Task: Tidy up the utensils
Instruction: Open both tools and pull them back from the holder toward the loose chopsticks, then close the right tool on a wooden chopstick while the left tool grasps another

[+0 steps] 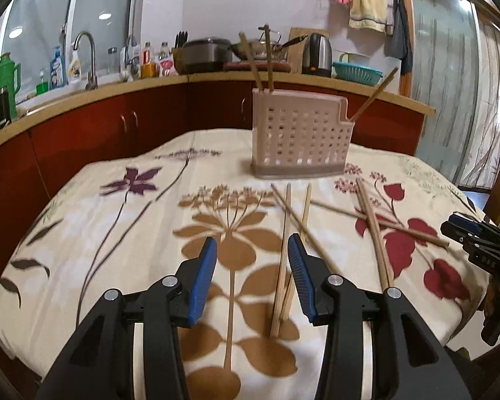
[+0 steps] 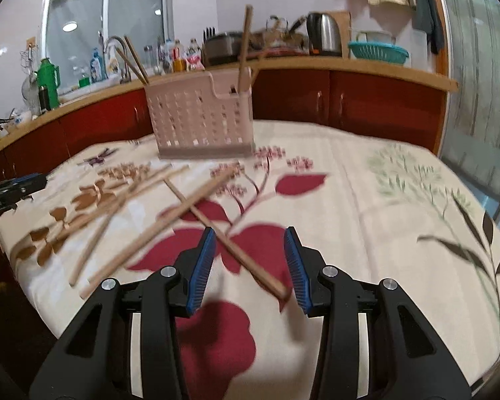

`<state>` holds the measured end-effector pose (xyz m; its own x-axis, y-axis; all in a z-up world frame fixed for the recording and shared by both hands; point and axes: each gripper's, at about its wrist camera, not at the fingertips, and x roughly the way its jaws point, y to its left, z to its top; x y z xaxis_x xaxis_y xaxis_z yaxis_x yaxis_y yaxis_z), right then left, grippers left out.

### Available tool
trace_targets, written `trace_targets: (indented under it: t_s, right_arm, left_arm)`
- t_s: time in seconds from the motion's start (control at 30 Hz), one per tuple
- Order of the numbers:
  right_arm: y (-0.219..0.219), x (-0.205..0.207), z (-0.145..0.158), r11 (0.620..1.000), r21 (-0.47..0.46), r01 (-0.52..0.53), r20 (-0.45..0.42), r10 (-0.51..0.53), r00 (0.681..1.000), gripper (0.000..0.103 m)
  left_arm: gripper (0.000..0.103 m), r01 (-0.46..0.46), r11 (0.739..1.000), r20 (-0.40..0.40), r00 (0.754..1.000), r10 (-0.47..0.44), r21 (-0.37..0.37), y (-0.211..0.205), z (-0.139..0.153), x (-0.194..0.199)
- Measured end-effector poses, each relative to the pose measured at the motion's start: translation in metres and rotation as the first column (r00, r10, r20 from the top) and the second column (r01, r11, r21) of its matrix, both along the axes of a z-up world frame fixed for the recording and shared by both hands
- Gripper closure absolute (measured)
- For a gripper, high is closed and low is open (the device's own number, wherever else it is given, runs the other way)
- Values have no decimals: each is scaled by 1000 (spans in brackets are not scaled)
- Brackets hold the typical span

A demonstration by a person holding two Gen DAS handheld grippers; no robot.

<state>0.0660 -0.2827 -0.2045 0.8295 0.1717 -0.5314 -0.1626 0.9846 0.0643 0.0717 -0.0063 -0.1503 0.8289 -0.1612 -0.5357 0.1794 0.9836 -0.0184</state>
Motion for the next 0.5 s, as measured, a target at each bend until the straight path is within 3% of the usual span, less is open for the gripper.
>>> trace_targets:
  t_s: [0.23,0.33,0.37,0.5]
  right_arm:
    - [-5,8,-21,999,-35,31,-94,-34,995,62]
    - [-2,4,-22,996,-82,32,-80,-38,996,72]
    - [-1,3,-22,996,-87,24,-78,-31,996,81]
    - [3,0,-23,995,-96,11,-69,-17,997,84]
  left_arm:
    - [59,-5,1000,-38,999,5,10,3,-16,-3]
    - [59,-5,1000,-47,999,5,10,3,-19,-3]
    - [59,-4,1000,-49,999,5,12,3,-20,-3]
    - [59,-3,1000,-59,998,3,11,4,-23,-4]
